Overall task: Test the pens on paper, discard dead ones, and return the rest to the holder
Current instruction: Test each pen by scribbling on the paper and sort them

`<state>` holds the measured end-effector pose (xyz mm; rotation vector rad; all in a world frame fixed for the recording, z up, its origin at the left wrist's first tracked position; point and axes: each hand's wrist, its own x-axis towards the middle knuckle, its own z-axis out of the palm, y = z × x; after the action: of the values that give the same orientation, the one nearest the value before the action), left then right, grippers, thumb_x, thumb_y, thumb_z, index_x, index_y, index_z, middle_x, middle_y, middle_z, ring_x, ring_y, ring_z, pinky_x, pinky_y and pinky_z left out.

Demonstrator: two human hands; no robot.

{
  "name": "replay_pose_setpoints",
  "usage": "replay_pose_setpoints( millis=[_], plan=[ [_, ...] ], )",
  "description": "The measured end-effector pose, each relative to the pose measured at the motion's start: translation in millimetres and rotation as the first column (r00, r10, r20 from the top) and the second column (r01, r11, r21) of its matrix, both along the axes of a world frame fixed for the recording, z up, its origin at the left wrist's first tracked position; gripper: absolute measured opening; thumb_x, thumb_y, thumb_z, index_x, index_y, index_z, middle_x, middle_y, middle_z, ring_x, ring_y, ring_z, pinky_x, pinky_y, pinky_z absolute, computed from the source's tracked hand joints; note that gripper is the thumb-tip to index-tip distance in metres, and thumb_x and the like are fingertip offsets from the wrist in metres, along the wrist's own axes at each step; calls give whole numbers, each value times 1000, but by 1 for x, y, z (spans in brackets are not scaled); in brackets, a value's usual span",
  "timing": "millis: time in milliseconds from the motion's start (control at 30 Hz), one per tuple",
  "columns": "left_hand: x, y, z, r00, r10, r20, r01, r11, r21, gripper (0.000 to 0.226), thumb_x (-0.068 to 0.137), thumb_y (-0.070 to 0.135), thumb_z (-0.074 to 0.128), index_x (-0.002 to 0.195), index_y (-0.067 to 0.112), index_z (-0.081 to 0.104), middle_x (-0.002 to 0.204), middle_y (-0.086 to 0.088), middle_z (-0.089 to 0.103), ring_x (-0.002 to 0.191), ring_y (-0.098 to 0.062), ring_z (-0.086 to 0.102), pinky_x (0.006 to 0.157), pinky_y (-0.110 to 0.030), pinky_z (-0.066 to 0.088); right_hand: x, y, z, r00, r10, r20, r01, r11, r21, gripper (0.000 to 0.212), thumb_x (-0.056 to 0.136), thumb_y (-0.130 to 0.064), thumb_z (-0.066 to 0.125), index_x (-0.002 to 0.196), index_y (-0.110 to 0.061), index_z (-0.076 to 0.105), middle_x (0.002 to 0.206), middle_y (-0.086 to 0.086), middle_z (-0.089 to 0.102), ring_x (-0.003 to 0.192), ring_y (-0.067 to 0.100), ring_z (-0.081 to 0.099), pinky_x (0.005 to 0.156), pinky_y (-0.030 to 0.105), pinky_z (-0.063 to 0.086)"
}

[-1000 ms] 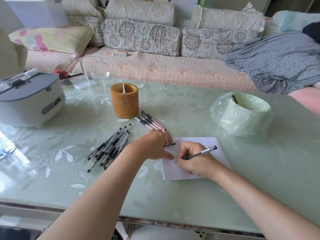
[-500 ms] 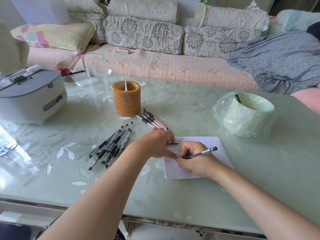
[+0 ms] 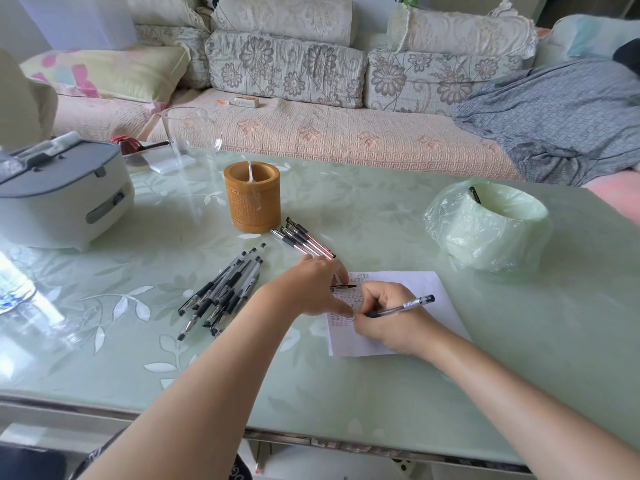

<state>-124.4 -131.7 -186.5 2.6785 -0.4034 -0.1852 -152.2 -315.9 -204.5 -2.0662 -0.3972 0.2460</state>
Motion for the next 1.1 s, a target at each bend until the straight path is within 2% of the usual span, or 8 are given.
replay_pose_setpoints(
  millis=[233, 533, 667, 867, 1100],
  plan=[
    [0, 1, 1, 1000, -2, -3, 2, 1000, -1, 61, 67, 53, 80, 117, 28, 56, 101, 5, 53, 103, -15, 39, 90, -34, 44, 0, -1, -1, 999, -1, 44, 0, 1000, 12, 23, 70, -5, 65, 62, -9, 44, 55, -7, 42, 53, 10, 35, 50, 24, 25],
    [-1, 0, 0, 1000, 6, -10, -6, 1000, -11, 61, 66, 53, 81, 117, 29, 56, 103, 4, 55, 104, -16, 39, 87, -32, 43, -2, -2, 1, 999, 47, 11, -47, 999, 18, 22, 69, -5, 63, 59, -14, 46, 54, -9, 43, 53, 10, 36, 49, 23, 28],
    [0, 0, 0, 1000, 8, -8, -8, 1000, -15, 61, 66, 52, 81, 117, 29, 56, 101, 4, 54, 104, -16, 39, 86, -30, 42, -1, -2, 0, 999, 28, 26, -29, 999, 27, 18, 67, -10, 63, 61, -9, 46, 56, -5, 44, 55, 12, 37, 53, 26, 27],
    [-1, 0, 1, 1000, 12, -16, -12, 1000, -20, 62, 67, 52, 81, 118, 28, 56, 99, 6, 52, 102, -14, 36, 84, -29, 41, -2, -2, -1, 999, 25, 27, -24, 1000, -10, 20, 69, -3, 63, 63, -8, 44, 55, -7, 42, 52, 10, 35, 48, 22, 26],
    [-1, 0, 1, 1000, 13, -22, -13, 1000, -24, 62, 67, 52, 81, 118, 29, 55, 102, 5, 52, 102, -13, 35, 80, -28, 38, -1, -2, -3, 998, 34, 47, -35, 999, 23, 23, 72, -4, 65, 62, -11, 46, 57, -7, 45, 55, 9, 38, 52, 24, 28]
  ],
)
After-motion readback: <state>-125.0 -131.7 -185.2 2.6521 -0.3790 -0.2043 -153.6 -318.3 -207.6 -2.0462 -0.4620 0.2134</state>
